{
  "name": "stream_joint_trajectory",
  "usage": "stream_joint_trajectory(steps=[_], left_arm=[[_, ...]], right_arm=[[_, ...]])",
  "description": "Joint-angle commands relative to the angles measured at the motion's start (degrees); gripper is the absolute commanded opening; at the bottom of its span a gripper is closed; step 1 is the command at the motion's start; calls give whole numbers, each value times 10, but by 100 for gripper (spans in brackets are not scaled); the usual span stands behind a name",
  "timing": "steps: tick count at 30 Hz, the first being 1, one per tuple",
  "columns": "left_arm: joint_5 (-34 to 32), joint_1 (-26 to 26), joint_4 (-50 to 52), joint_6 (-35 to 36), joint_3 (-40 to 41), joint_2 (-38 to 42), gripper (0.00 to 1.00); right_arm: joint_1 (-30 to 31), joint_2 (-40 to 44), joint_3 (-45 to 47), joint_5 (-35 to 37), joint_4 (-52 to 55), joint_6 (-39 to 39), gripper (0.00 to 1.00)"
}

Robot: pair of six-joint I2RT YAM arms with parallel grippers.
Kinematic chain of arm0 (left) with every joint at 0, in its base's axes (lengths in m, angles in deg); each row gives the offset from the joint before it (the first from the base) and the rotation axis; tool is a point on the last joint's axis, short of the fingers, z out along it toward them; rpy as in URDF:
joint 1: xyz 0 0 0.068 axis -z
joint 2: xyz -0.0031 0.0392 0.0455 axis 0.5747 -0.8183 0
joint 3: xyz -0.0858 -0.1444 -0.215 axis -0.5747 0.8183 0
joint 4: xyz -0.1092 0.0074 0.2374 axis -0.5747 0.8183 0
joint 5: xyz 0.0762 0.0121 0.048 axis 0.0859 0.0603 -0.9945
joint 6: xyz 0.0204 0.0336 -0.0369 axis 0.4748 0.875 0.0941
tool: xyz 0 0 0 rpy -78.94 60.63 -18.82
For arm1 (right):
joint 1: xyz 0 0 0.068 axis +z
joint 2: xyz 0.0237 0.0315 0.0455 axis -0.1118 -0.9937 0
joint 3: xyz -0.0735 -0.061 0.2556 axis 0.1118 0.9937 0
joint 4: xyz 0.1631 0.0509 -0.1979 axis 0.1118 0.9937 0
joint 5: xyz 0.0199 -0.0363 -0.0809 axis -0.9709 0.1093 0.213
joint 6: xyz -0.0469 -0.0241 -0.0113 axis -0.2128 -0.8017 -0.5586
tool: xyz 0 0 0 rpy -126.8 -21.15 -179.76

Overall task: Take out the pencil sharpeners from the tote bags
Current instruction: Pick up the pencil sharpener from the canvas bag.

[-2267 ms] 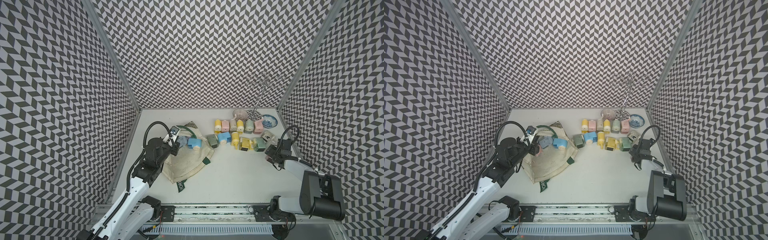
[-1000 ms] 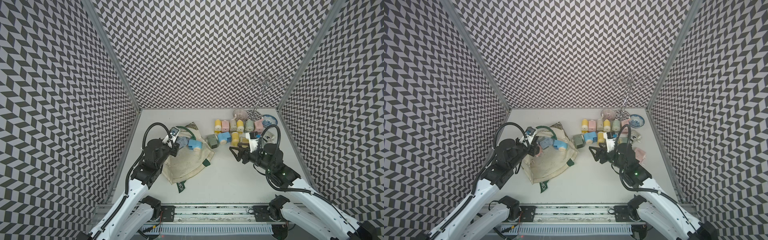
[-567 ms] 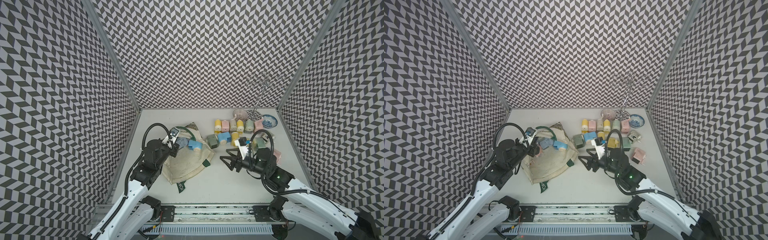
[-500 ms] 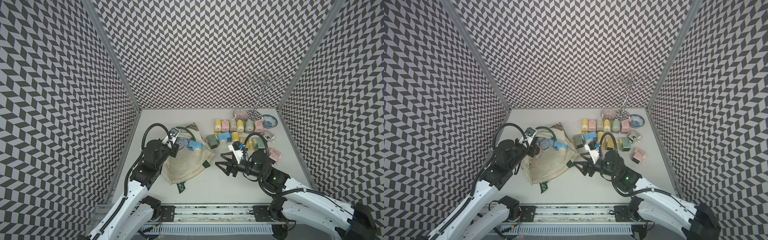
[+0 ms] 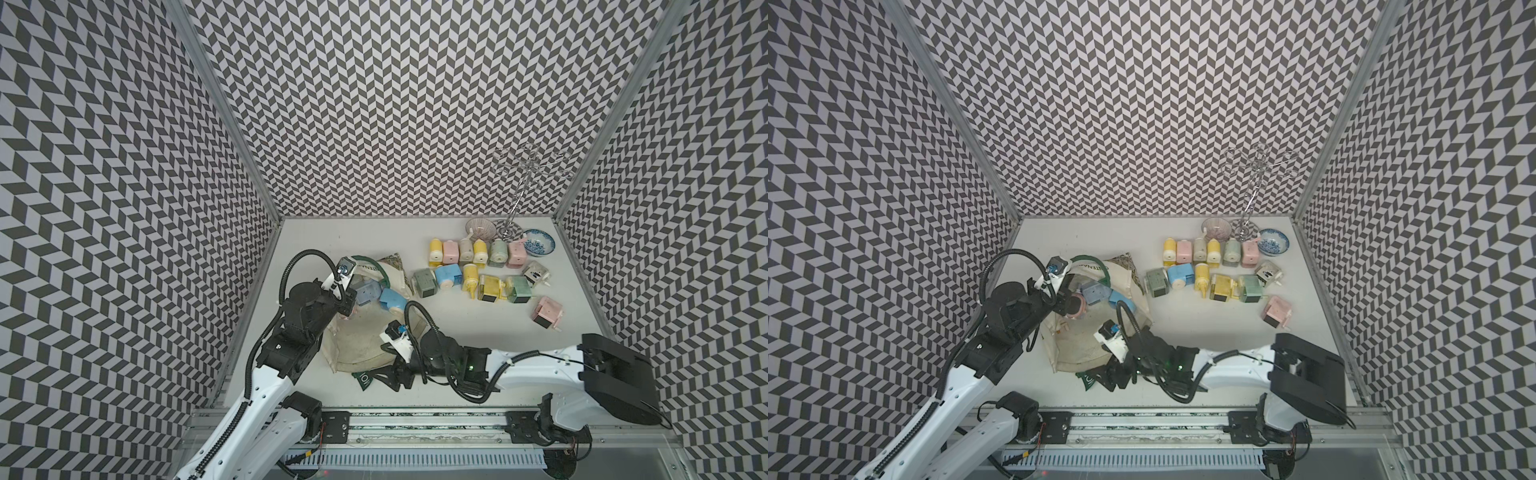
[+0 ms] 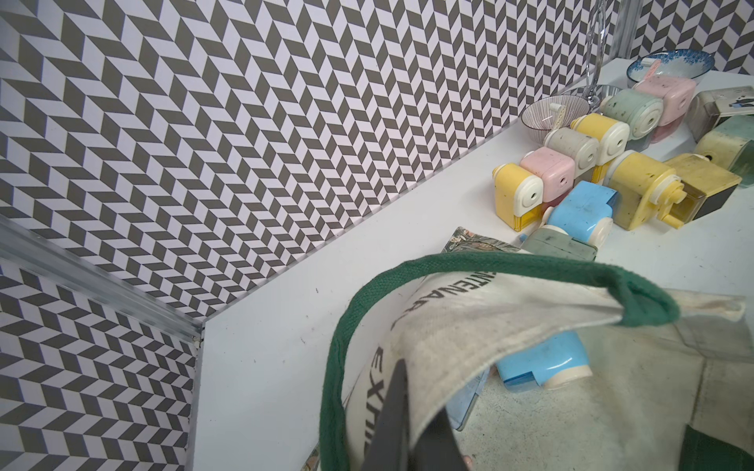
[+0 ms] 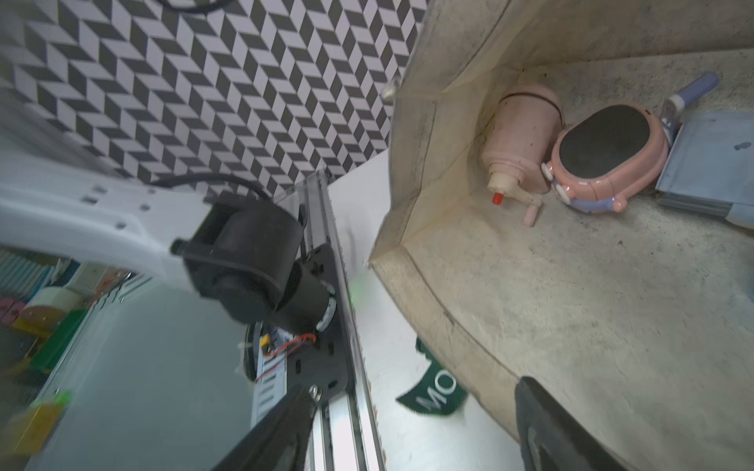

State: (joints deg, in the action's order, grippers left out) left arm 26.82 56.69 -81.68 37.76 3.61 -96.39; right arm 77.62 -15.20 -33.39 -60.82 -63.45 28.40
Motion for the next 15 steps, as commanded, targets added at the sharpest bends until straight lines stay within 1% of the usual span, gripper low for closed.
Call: stream_joint_trajectory(steps=[1, 3, 6, 10, 12, 15], left_arm=[[4, 1, -62, 5, -4, 16, 0], [-5, 1, -64, 2, -4, 14, 0], [-11, 1, -65, 1, -5, 13, 0], [-10, 0, -68, -2, -5, 14, 0], [-6, 0, -69, -3, -5, 14, 0], [-5, 1, -70, -4, -4, 14, 0]], right_arm=[[3, -65, -44, 82, -81, 80, 80], [4, -117, -64, 106, -108, 137, 80], [5, -176, -107, 142, -97, 188, 82], [4, -222, -133, 173, -121, 203, 88], [4, -241, -156, 190, -122, 191, 89], [5, -269, -186, 229, -128, 197, 91]])
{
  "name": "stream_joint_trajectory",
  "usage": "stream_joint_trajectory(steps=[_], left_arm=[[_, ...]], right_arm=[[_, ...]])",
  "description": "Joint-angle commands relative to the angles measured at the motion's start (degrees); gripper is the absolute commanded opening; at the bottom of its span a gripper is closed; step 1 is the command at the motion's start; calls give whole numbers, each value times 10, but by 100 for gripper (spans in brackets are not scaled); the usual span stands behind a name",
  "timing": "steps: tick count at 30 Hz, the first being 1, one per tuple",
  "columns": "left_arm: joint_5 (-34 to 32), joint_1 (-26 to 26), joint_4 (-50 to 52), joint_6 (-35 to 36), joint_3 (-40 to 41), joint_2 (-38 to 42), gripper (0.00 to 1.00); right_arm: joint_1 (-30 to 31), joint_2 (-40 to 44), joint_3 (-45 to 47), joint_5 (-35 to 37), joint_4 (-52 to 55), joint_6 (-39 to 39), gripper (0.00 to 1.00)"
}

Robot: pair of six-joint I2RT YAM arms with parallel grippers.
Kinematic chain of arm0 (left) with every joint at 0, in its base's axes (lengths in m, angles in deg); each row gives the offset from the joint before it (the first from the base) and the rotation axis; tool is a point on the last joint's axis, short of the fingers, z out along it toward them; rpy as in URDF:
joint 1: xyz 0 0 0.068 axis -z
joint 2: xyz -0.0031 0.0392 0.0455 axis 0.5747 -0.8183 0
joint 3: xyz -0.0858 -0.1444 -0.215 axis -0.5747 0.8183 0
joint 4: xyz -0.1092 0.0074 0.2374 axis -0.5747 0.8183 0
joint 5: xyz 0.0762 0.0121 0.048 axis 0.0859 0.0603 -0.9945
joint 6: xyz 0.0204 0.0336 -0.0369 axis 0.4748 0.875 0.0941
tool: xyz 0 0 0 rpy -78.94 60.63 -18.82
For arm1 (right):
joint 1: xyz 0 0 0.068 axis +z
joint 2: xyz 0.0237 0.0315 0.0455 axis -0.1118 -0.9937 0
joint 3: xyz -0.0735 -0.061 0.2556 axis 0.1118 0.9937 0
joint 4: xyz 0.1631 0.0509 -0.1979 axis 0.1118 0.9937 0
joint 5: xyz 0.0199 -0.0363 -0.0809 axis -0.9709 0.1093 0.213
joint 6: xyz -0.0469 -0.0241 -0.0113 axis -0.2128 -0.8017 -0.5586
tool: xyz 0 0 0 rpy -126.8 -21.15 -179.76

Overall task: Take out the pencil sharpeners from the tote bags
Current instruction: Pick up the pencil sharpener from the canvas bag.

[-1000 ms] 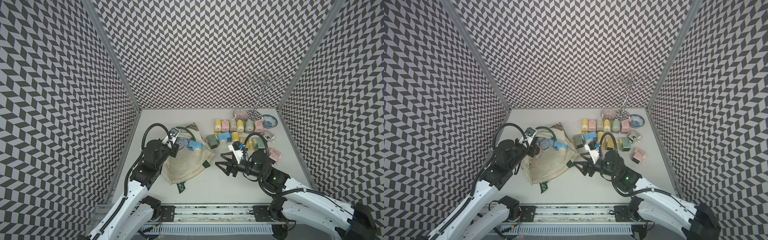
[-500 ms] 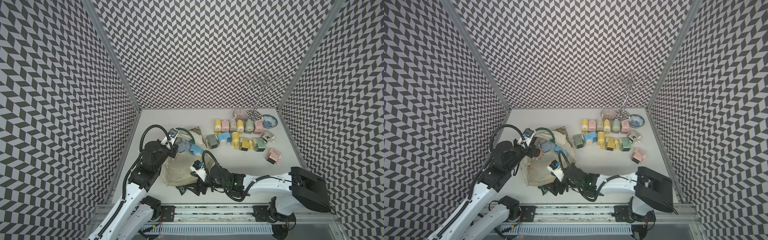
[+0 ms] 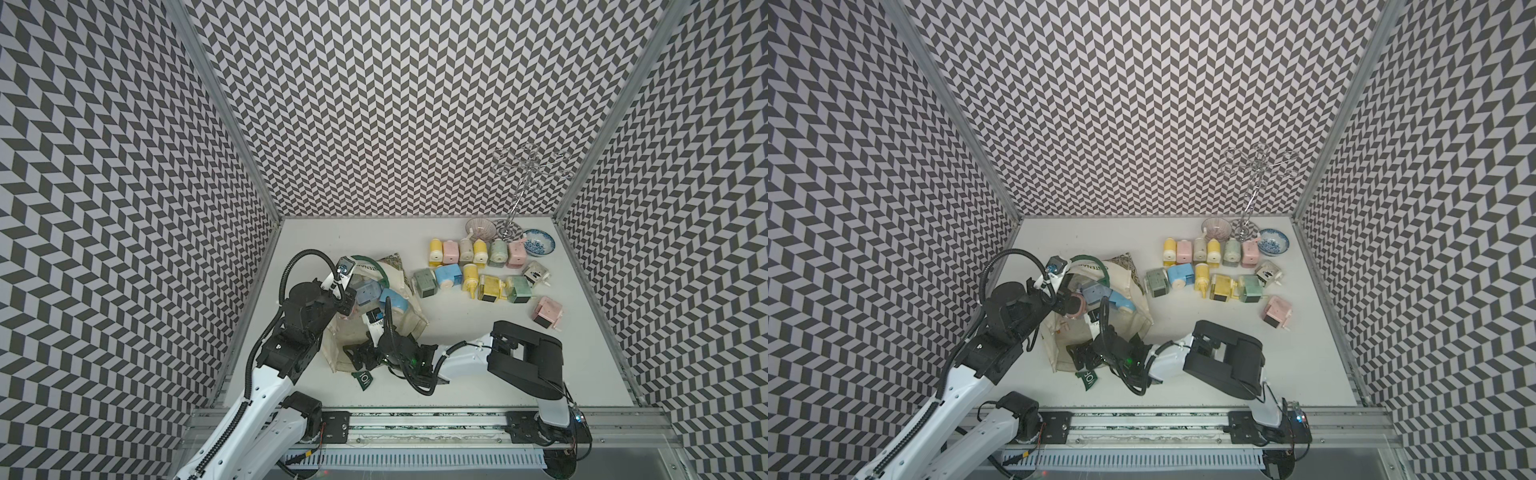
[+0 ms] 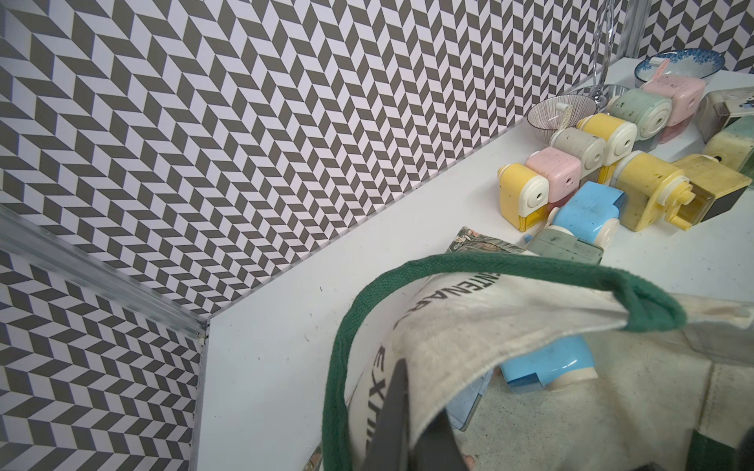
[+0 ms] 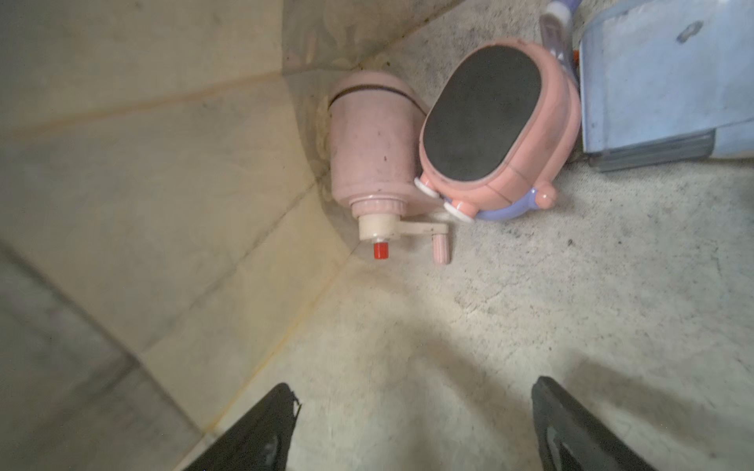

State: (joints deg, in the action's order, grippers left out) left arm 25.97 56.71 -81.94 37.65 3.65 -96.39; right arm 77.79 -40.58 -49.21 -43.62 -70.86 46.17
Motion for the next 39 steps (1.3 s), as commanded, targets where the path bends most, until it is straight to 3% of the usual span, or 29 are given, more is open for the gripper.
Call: stream_joint_trajectory(steps=[1, 8, 20, 31, 39], left_arm=[[7, 1, -67, -2, -5, 14, 0], [9, 4, -68, 2, -3, 19, 0], [15, 9, -71, 4, -2, 18, 0], [10, 19, -70, 9, -1, 15, 0], [10, 21, -68, 9, -2, 14, 0]], right_arm=[[2, -25, -36, 71, -59, 27, 91], [-12, -88, -139, 116, -22, 52, 93], [-43, -161, -251, 162, 91, 84, 86], [-93, -197, -270, 11, 90, 83, 72], [-102, -181, -256, -29, 67, 46, 59]])
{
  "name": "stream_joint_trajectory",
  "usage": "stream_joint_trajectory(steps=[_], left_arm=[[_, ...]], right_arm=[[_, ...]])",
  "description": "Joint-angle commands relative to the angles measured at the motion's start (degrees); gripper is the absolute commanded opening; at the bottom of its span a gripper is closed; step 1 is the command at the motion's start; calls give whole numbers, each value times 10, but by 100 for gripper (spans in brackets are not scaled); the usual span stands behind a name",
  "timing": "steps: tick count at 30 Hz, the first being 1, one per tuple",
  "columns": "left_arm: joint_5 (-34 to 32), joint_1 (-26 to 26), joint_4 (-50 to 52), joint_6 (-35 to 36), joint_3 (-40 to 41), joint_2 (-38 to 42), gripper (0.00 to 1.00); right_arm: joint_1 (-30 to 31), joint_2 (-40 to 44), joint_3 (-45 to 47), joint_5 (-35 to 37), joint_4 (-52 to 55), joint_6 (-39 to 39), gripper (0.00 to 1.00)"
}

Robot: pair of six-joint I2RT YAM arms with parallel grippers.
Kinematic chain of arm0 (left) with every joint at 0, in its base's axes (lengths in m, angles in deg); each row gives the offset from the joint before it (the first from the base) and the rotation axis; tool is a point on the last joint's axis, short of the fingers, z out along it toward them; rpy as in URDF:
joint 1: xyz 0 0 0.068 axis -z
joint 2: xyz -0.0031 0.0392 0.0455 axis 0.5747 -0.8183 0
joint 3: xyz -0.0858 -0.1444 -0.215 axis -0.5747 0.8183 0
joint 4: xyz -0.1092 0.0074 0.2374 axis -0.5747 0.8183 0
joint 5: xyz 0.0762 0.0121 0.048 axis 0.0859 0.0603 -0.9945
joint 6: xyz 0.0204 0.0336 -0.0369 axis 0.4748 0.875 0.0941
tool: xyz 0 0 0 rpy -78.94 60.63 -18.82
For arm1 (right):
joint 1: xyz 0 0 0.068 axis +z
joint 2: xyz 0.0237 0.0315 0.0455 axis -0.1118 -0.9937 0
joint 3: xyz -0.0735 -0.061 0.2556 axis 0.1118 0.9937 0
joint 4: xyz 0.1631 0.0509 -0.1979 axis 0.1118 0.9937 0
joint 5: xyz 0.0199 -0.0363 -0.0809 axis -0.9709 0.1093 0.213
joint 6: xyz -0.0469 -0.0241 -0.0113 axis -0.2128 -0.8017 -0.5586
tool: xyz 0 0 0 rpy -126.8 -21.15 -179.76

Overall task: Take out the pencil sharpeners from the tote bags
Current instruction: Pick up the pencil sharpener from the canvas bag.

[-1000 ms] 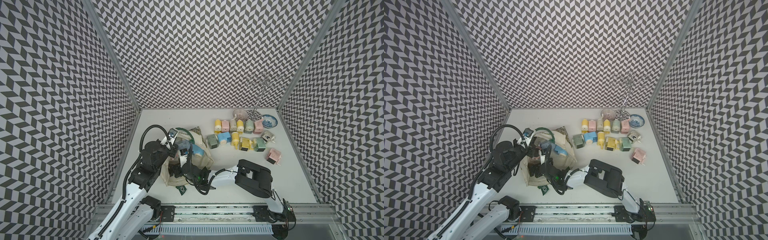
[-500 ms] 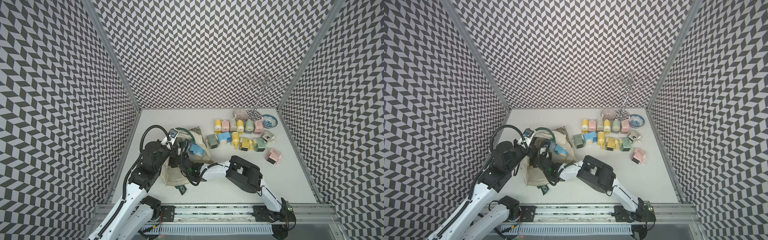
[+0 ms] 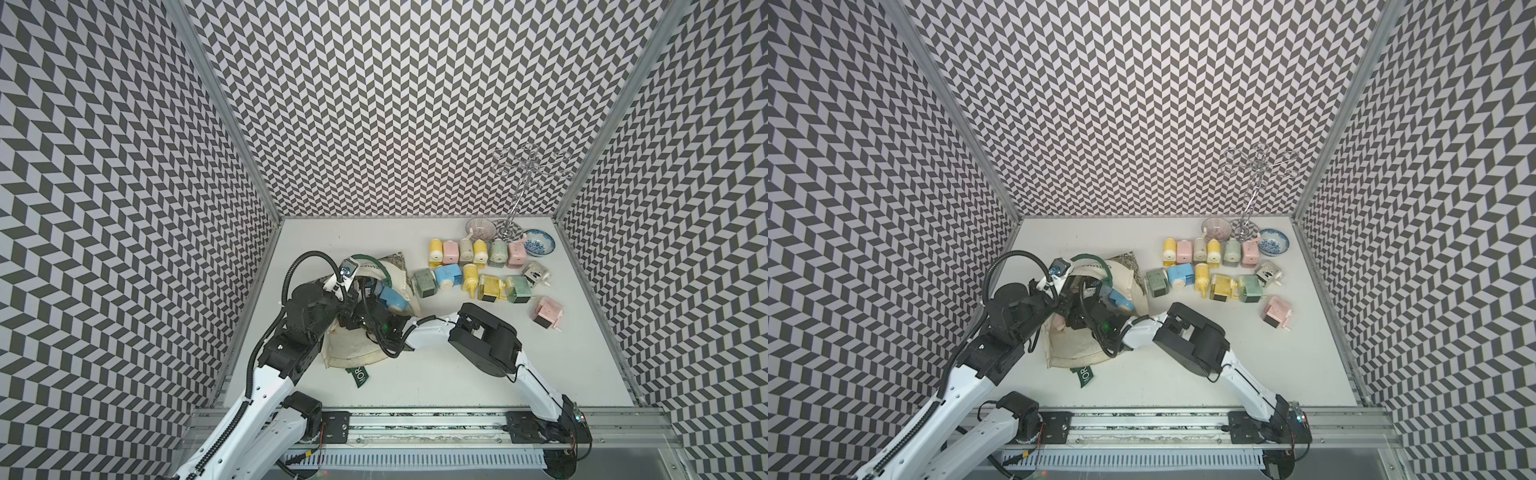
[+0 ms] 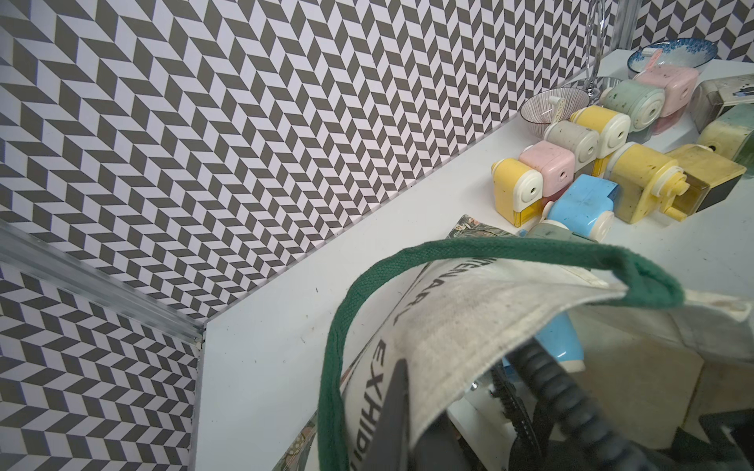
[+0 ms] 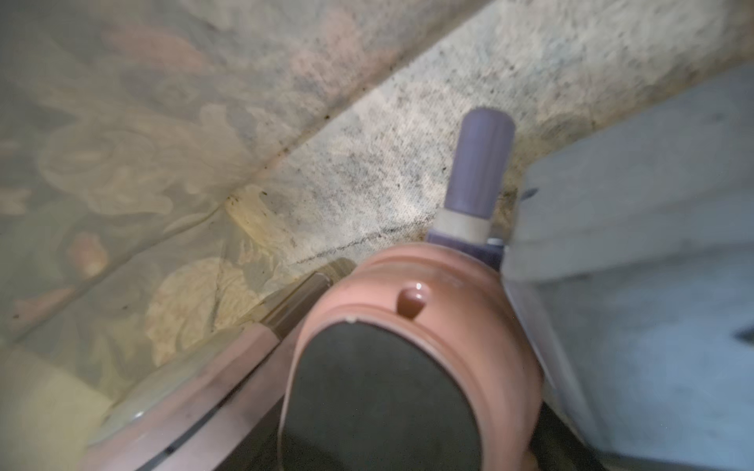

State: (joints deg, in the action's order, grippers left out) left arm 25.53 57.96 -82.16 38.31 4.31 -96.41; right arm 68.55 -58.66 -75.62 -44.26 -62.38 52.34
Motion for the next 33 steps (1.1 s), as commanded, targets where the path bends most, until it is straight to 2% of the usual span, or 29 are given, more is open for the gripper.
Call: stream_joint_trajectory(steps=[1, 8, 14, 25, 33], left_arm=[[15, 9, -66, 2, -8, 14, 0], [14, 9, -65, 3, -8, 15, 0], [13, 10, -64, 4, -9, 15, 0], [10, 11, -63, 5, -9, 13, 0], [2, 11, -59, 5, -8, 12, 0]], right_arm=[[-10, 2, 13, -30, -23, -17, 58], [-10, 38, 59, -69, -63, -37, 50], [-10, 74, 88, -109, -56, -65, 44], [-5, 135, 162, -178, -74, -88, 43], [6, 223, 248, -200, -87, -147, 43]])
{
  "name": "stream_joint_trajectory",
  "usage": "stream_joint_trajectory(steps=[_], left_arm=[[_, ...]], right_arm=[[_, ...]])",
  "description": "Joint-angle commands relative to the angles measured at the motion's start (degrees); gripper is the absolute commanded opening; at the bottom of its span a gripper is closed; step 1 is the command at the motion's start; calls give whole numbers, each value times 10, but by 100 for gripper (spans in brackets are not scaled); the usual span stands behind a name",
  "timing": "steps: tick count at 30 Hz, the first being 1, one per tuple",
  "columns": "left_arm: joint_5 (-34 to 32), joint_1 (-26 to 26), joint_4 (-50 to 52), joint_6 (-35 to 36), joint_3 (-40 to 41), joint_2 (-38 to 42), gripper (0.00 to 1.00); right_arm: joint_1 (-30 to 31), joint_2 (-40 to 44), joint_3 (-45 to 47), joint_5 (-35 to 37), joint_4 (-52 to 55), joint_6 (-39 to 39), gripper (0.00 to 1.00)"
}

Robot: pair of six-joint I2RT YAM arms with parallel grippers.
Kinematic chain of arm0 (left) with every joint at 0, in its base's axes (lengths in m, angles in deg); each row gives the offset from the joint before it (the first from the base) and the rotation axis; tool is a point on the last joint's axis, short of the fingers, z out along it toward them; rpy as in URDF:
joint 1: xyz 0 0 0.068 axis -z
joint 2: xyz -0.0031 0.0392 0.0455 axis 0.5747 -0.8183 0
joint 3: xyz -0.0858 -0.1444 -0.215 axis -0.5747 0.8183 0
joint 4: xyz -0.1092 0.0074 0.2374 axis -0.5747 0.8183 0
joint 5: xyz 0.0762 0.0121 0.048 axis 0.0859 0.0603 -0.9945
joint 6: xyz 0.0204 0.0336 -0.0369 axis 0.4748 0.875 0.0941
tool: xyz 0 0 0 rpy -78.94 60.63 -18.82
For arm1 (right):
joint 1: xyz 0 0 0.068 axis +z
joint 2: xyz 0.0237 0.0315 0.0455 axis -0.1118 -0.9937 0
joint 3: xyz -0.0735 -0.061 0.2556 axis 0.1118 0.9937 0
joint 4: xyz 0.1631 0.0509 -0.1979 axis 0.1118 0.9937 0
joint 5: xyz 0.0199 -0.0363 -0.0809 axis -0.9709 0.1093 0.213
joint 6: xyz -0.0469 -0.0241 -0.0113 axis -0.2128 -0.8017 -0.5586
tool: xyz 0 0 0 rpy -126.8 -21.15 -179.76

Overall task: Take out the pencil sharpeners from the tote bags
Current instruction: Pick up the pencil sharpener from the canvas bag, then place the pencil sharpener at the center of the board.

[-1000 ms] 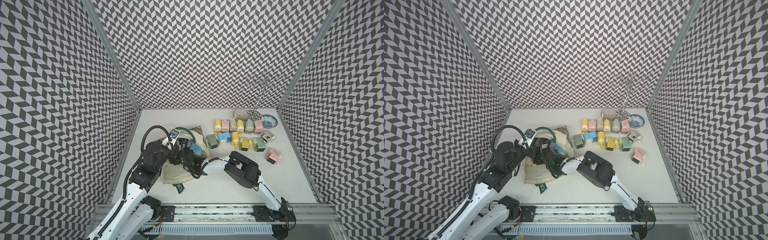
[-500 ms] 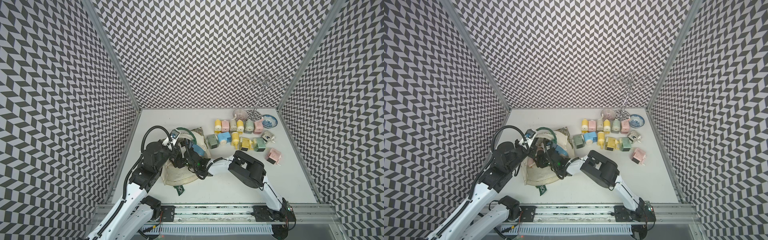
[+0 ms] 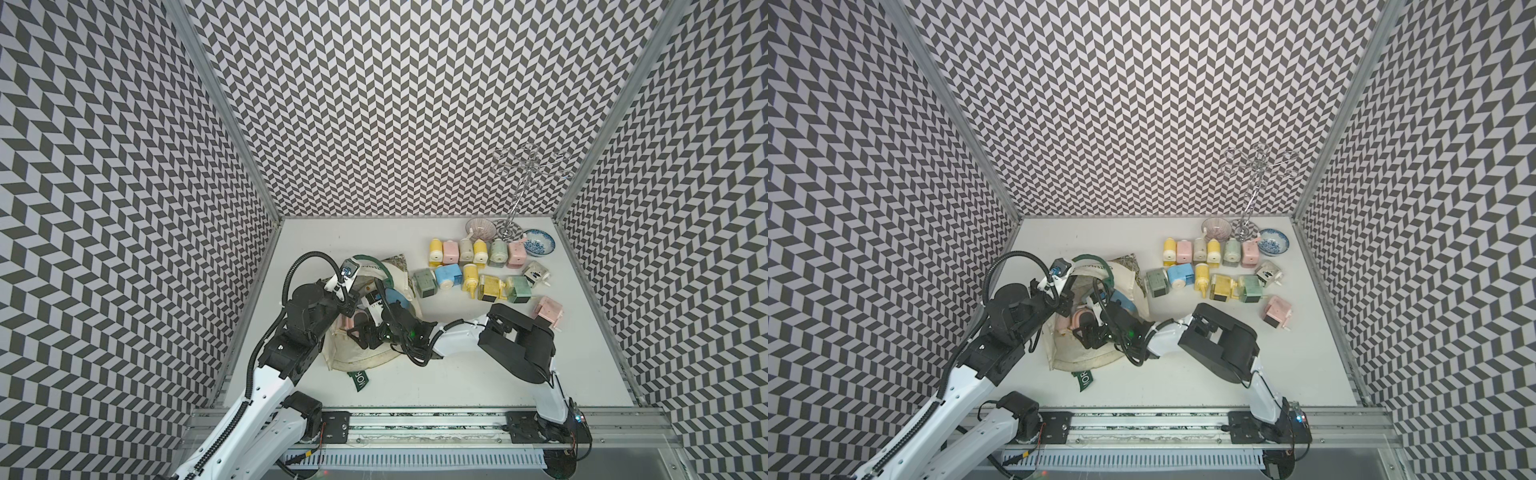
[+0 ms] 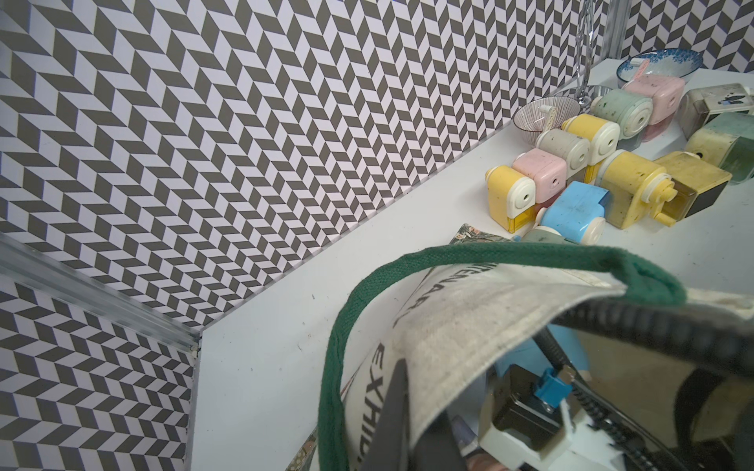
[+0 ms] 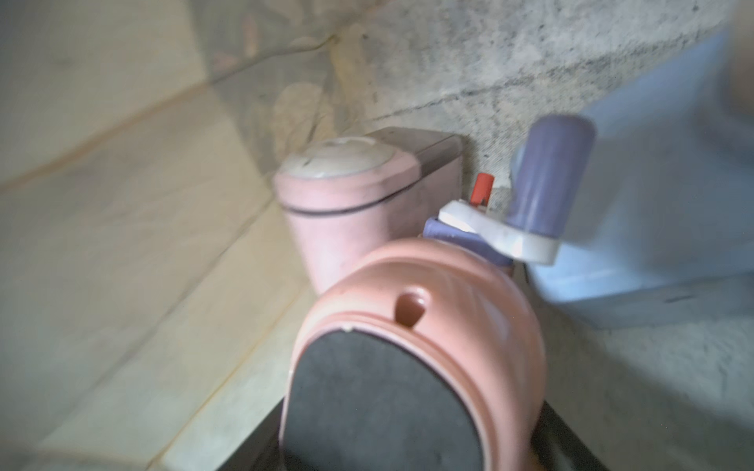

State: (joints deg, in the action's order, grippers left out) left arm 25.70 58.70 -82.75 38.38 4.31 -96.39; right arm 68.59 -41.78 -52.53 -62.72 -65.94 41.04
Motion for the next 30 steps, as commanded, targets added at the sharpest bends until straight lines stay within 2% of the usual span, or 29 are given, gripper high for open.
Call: stream_joint_trajectory(steps=[1, 7, 12, 17, 22, 25, 30], left_arm=[[1, 4, -53, 4, -9, 12, 0], [2, 4, -53, 4, -9, 10, 0], [-1, 4, -53, 2, -8, 9, 0], [-3, 5, -53, 2, -8, 8, 0], [-9, 5, -52, -9, -11, 3, 0], [-8, 6, -52, -9, -12, 3, 0], [-7, 6, -52, -10, -12, 1, 0]], right_arm=[[5, 66, 30, -15, -55, -38, 43], [8, 144, 103, -40, -54, -87, 43], [8, 227, 122, -73, 43, -161, 43], [8, 332, 171, -94, 101, -190, 43], [-6, 436, 200, -31, 203, -208, 44], [-39, 487, 213, -11, 246, -209, 44], [-107, 556, 273, 29, 212, -166, 44]])
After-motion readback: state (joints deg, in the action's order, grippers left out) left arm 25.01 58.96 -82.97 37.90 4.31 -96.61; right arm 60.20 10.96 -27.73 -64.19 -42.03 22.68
